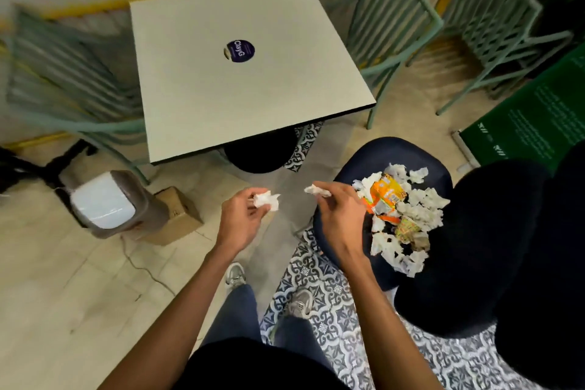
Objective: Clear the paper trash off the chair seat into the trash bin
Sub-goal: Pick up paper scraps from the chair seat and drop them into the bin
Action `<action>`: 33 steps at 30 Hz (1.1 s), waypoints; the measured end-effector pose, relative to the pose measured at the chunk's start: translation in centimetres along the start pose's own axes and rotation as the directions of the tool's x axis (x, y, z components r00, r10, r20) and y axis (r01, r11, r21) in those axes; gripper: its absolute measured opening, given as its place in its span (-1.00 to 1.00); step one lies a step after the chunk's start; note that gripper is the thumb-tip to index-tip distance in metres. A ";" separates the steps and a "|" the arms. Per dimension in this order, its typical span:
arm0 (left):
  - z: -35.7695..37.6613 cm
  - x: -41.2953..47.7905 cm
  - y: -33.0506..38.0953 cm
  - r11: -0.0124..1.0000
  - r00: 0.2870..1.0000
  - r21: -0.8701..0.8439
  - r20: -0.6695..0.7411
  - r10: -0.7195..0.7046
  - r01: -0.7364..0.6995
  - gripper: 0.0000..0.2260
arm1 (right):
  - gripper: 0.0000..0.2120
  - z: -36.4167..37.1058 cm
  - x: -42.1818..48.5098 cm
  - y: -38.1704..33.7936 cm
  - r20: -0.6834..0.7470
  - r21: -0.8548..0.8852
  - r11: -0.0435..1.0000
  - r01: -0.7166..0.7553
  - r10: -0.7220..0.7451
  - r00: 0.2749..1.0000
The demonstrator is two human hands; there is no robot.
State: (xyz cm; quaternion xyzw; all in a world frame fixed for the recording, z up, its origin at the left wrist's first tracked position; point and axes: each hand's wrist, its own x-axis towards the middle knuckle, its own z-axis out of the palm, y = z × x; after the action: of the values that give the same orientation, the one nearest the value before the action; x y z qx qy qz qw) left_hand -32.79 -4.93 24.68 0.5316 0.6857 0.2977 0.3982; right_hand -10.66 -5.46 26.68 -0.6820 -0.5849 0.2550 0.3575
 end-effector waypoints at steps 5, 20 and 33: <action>-7.3 -2.4 -2.5 0.999 0.989 -0.048 -0.150 -0.003 -0.004 -0.83 | -0.79 4.6 -1.1 -6.1 0.114 0.074 0.993 0.090 -0.098 0.989; -27.8 -5.8 -18.6 0.966 0.829 -0.142 -0.495 -0.260 0.217 -0.78 | -0.77 26.1 -7.5 -20.5 0.440 0.012 0.976 0.218 -0.201 0.875; -37.8 -3.2 -28.3 0.943 0.796 -0.129 -0.509 -0.329 0.307 -0.73 | -0.79 41.8 -8.3 -26.0 0.629 -0.137 0.966 0.221 -0.087 0.772</action>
State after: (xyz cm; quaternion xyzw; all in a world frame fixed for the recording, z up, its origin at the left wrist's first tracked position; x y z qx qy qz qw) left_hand -78.94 -14.70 21.01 0.2996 0.8411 0.3738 0.2513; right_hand -60.21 -4.08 20.82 -0.5431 -0.7465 0.3727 0.0946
